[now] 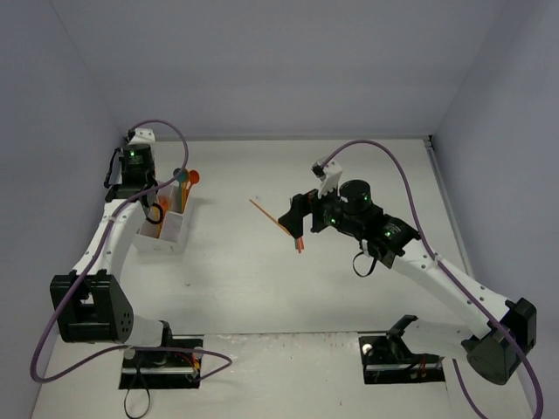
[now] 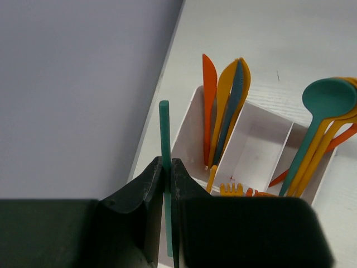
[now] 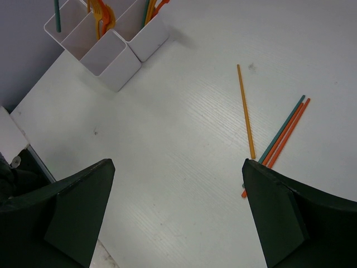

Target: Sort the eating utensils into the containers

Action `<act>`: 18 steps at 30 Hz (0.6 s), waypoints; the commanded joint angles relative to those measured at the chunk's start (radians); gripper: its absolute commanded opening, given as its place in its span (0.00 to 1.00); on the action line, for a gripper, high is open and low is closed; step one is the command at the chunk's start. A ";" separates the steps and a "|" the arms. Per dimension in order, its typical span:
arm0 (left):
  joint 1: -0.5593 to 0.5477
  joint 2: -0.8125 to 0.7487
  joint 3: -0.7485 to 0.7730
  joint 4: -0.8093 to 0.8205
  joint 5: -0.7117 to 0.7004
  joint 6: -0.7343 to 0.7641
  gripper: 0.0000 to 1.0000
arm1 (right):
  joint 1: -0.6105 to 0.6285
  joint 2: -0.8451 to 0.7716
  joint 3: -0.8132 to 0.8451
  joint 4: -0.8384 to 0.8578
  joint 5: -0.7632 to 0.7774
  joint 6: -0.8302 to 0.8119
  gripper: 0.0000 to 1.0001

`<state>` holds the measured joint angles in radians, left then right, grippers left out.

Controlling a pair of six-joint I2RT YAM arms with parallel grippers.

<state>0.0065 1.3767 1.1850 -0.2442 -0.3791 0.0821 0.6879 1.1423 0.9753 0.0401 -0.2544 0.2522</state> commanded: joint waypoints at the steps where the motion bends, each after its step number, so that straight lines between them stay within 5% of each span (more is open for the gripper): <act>1: 0.019 0.010 0.008 0.163 0.008 0.052 0.00 | -0.010 -0.012 -0.002 0.043 -0.035 -0.021 0.97; 9: 0.020 -0.016 -0.086 0.175 -0.015 0.003 0.22 | -0.021 0.036 0.003 0.017 -0.030 -0.036 0.96; 18: 0.020 -0.150 -0.053 0.034 -0.011 -0.071 0.46 | -0.022 0.191 0.063 -0.023 -0.023 -0.076 0.85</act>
<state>0.0200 1.3394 1.0656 -0.1703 -0.3750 0.0704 0.6727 1.2635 0.9712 0.0114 -0.2710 0.2117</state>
